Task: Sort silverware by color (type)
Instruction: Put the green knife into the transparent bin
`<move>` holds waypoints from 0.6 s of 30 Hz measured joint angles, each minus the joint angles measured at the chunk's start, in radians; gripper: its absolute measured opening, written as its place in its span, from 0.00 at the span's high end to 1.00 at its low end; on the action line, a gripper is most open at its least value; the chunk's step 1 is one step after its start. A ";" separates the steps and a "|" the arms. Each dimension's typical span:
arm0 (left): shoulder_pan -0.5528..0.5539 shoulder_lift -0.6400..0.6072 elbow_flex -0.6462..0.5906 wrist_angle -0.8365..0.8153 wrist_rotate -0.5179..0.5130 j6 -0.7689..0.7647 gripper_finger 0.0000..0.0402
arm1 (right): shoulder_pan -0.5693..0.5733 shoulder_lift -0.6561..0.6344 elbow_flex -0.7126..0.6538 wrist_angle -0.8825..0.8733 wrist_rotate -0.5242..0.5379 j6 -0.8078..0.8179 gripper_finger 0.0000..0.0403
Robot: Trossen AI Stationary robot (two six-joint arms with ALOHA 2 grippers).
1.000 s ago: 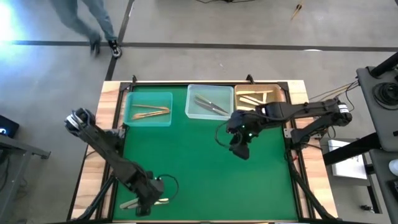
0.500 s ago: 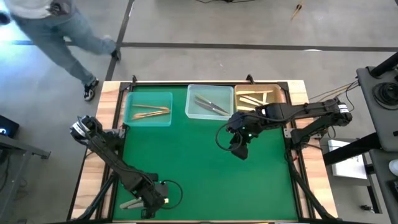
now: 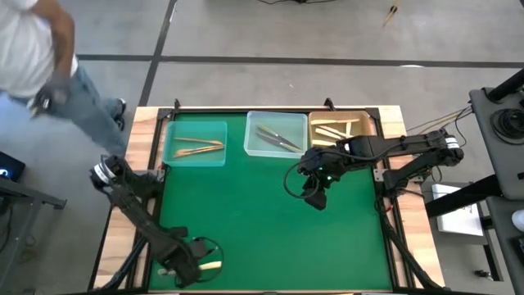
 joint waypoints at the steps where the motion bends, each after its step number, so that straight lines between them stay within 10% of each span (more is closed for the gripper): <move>1: -0.018 0.000 0.000 0.009 0.015 -0.030 0.91 | 0.000 0.000 0.000 0.000 0.000 0.000 0.65; 18: -0.159 0.002 0.001 0.034 0.072 -0.327 0.91 | 0.000 0.000 -0.002 0.003 0.000 0.000 0.65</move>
